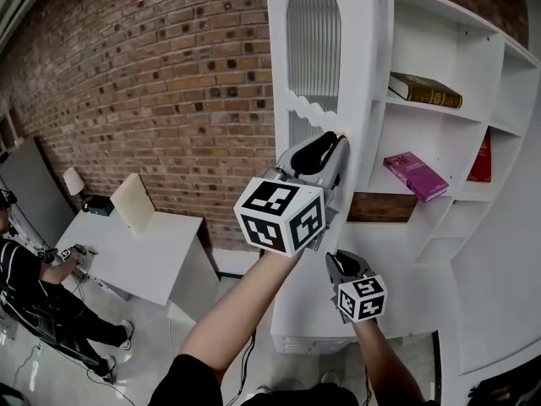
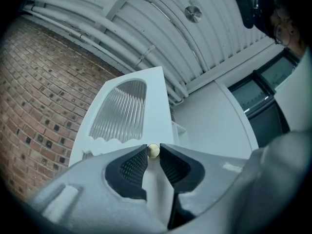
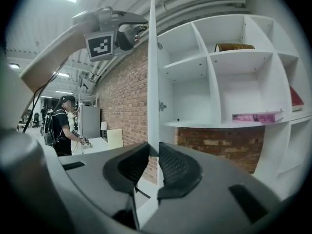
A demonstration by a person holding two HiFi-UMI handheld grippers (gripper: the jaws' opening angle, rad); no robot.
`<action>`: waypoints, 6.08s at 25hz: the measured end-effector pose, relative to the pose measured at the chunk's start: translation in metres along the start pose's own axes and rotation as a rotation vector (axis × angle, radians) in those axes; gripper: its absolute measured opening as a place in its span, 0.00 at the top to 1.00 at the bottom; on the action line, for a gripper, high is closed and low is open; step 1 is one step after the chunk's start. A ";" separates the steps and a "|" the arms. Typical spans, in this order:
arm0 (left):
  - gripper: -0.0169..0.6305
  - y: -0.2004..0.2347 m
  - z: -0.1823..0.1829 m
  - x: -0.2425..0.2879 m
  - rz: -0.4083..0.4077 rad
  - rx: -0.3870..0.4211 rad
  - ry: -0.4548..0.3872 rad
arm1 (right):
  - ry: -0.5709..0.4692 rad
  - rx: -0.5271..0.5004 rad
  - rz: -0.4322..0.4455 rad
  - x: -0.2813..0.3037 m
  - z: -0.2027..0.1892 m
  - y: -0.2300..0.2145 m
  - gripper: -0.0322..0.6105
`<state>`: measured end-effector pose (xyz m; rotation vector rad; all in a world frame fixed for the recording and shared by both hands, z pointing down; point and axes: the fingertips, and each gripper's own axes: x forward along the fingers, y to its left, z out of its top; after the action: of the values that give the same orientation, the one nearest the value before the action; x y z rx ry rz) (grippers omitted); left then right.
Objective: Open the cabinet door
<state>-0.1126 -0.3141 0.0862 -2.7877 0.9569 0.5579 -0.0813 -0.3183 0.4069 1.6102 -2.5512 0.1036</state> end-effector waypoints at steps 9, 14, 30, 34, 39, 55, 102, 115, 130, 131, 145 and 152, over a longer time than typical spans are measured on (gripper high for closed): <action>0.84 0.018 0.014 -0.039 -0.043 -0.061 -0.006 | -0.025 0.020 -0.103 0.002 0.000 0.046 0.85; 0.84 0.028 0.019 -0.054 -0.065 -0.102 -0.014 | -0.014 0.020 -0.115 0.007 0.001 0.065 0.85; 0.84 0.055 0.034 -0.087 -0.116 -0.152 -0.038 | -0.053 0.018 -0.102 0.022 0.007 0.110 0.84; 0.84 0.061 0.036 -0.094 -0.125 -0.116 -0.036 | -0.053 0.015 -0.102 0.027 0.007 0.120 0.84; 0.84 0.069 0.040 -0.100 -0.133 -0.119 -0.047 | -0.048 0.018 -0.112 0.032 0.009 0.129 0.84; 0.82 0.097 0.048 -0.119 -0.153 -0.162 -0.048 | -0.044 0.004 -0.078 0.056 0.013 0.160 0.82; 0.82 0.078 -0.154 -0.310 0.079 -0.240 0.167 | 0.094 0.163 -0.219 -0.103 -0.073 0.099 0.82; 0.82 -0.023 -0.228 -0.330 0.188 -0.241 0.293 | 0.051 0.191 -0.352 -0.200 -0.073 -0.001 0.82; 0.82 -0.272 -0.320 -0.255 0.306 -0.202 0.405 | -0.010 0.191 -0.224 -0.386 -0.136 -0.145 0.82; 0.83 -0.288 -0.323 -0.251 0.319 -0.201 0.404 | -0.006 0.194 -0.217 -0.400 -0.141 -0.155 0.82; 0.94 -0.415 -0.321 -0.238 0.417 -0.156 0.376 | 0.019 0.220 -0.155 -0.505 -0.177 -0.215 0.82; 0.95 -0.418 -0.311 -0.245 0.466 -0.124 0.349 | 0.028 0.179 -0.139 -0.511 -0.180 -0.216 0.82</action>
<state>0.0592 0.0758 0.4732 -2.8261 1.7226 0.1783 0.3429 0.0682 0.5116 1.8296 -2.4612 0.3467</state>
